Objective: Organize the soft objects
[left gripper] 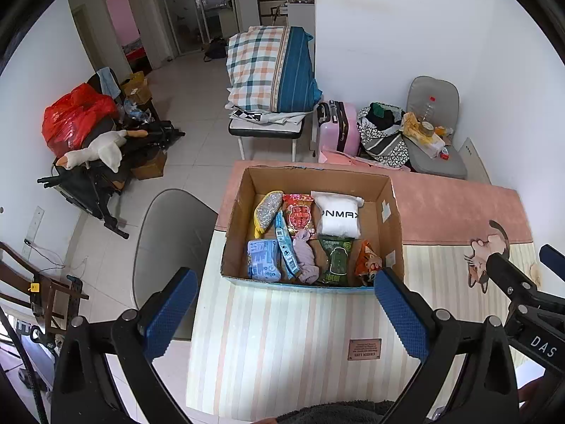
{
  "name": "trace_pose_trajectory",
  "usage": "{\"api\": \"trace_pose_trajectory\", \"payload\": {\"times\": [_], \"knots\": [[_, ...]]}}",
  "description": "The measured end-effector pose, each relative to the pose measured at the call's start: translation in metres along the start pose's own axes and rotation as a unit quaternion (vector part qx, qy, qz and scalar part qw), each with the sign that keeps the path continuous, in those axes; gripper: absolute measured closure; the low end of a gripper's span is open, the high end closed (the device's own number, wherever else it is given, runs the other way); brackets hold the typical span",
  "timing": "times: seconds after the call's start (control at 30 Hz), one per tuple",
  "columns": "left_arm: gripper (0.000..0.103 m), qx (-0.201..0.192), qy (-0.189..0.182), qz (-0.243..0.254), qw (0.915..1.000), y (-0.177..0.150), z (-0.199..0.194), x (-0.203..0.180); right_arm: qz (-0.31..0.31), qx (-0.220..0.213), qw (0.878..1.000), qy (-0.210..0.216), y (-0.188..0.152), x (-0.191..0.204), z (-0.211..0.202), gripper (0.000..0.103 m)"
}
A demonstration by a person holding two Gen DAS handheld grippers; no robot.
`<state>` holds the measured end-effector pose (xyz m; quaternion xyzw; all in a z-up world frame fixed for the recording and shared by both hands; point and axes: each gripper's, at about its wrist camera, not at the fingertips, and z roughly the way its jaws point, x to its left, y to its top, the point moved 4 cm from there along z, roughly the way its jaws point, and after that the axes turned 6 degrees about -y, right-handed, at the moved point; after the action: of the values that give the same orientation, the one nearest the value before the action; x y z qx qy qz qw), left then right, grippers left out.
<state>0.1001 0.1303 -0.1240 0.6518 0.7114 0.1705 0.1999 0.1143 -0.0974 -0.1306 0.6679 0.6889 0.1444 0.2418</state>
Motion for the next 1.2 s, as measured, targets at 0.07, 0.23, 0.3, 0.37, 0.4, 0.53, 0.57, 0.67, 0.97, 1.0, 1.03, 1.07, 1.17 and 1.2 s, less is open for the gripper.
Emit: {"api": "trace_pose_trajectory", "payload": {"times": [0.07,0.23,0.3,0.37,0.4,0.53,0.57,0.67,0.97,1.0,1.03,1.07,1.17,1.2], "knots": [[0.000,0.001,-0.001,0.001,1.0000,0.0004,0.0008,0.0002,0.001,-0.001,1.000,0.000,0.0002,-0.0003,-0.0008,0.000],[0.000,0.000,-0.002,0.002,1.0000,0.0014,0.0019,0.0000,0.000,0.000,1.000,0.001,0.0004,-0.0001,-0.0008,0.000],[0.000,0.001,-0.003,0.002,1.0000,0.0011,0.0018,-0.0001,-0.001,0.000,1.000,0.000,0.0006,-0.0010,-0.0017,0.000],[0.000,0.001,-0.005,0.003,1.0000,0.0017,0.0023,-0.0007,0.000,0.000,1.000,0.001,0.0004,-0.0010,-0.0017,0.000],[0.000,0.001,-0.005,0.003,1.0000,0.0020,0.0028,-0.0007,0.000,0.000,1.000,0.001,0.0003,-0.0014,-0.0018,0.000],[0.000,0.005,-0.009,0.003,0.9999,0.0012,0.0027,-0.0016,0.000,0.002,1.000,0.000,0.0004,-0.0015,-0.0025,0.000],[0.000,0.005,-0.011,0.003,0.9999,0.0013,0.0030,-0.0022,-0.001,0.002,1.000,0.000,0.0007,-0.0030,-0.0041,0.000],[0.000,0.006,-0.012,0.005,0.9999,0.0008,0.0032,-0.0034,-0.002,0.002,1.000,0.001,0.0011,-0.0036,-0.0046,0.000],[0.000,0.008,-0.015,0.004,0.9999,0.0009,0.0049,-0.0036,-0.004,0.000,1.000,-0.002,0.0006,-0.0038,-0.0055,0.000],[0.000,0.008,-0.015,0.004,0.9998,0.0007,0.0049,-0.0035,-0.004,0.000,1.000,-0.003,0.0006,-0.0048,-0.0059,0.000],[0.000,0.008,-0.015,0.004,0.9998,0.0007,0.0051,-0.0032,-0.005,0.000,1.000,-0.002,0.0003,-0.0059,-0.0069,0.000],[0.000,0.008,-0.015,0.004,0.9999,0.0007,0.0053,-0.0029,-0.004,0.000,1.000,-0.002,0.0001,-0.0072,-0.0078,0.000],[0.000,0.008,-0.016,0.004,0.9998,0.0000,0.0050,-0.0028,-0.006,-0.001,1.000,-0.002,0.0002,-0.0076,-0.0081,0.000],[0.000,0.008,-0.016,0.004,0.9998,-0.0001,0.0052,-0.0025,-0.006,0.000,1.000,-0.002,0.0001,-0.0073,-0.0080,0.000]]}}
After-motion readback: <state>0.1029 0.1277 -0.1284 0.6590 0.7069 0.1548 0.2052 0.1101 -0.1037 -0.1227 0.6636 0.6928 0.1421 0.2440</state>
